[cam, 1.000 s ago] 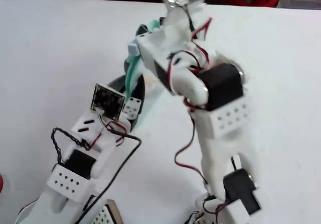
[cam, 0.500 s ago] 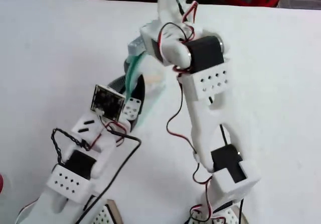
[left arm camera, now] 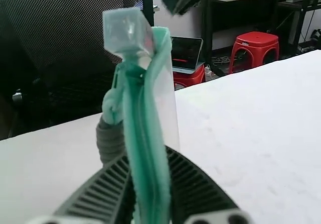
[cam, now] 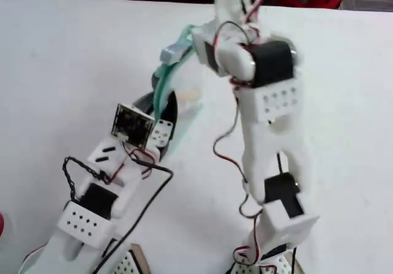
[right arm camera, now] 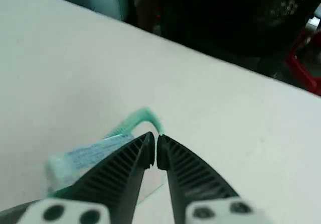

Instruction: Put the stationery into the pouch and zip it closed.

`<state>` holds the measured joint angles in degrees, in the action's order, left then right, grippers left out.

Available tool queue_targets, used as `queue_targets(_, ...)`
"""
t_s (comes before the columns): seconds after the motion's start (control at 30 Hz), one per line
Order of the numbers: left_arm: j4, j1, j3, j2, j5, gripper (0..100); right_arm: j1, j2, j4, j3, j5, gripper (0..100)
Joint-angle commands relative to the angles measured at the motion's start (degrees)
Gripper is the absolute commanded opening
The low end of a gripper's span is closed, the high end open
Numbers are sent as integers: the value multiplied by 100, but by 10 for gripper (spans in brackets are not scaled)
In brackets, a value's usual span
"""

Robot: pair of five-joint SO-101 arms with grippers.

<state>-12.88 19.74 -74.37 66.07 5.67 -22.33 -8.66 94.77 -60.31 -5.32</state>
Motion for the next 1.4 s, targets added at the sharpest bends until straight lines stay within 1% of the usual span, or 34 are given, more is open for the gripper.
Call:
queue_targets(0.0,88,4,0,40,229,35,-523,708,356,-738,-105,18)
queue_targets(0.17,70,4,0,40,220,35,-1358,901,338,-176,-765,18)
queue_targets(0.3,79,-4,0,40,220,35,-1613,778,330,185,-809,18)
queue_targets(0.5,79,-4,0,40,220,35,-1525,303,330,273,-844,18)
queue_targets(0.6,79,-13,0,40,220,35,-1165,22,330,255,-844,18)
queue_targets(0.77,88,-40,0,40,220,35,-330,-286,251,220,-809,18)
queue_targets(0.87,88,-40,9,57,229,35,-163,-224,66,211,-800,18)
queue_targets(0.93,88,-48,9,66,237,35,-198,-101,40,211,-791,18)
queue_targets(1.1,88,-48,0,66,237,35,-673,295,75,211,-791,23)
queue_targets(1.13,88,-48,0,66,237,35,-778,347,75,211,-791,44)
queue_targets(1.23,53,-22,0,75,237,35,-1007,382,84,237,-800,161)
queue_targets(1.27,53,-13,0,75,237,35,-1059,374,84,246,-800,176)
queue_targets(1.37,53,-31,-9,75,246,35,-1191,303,136,273,-862,147)
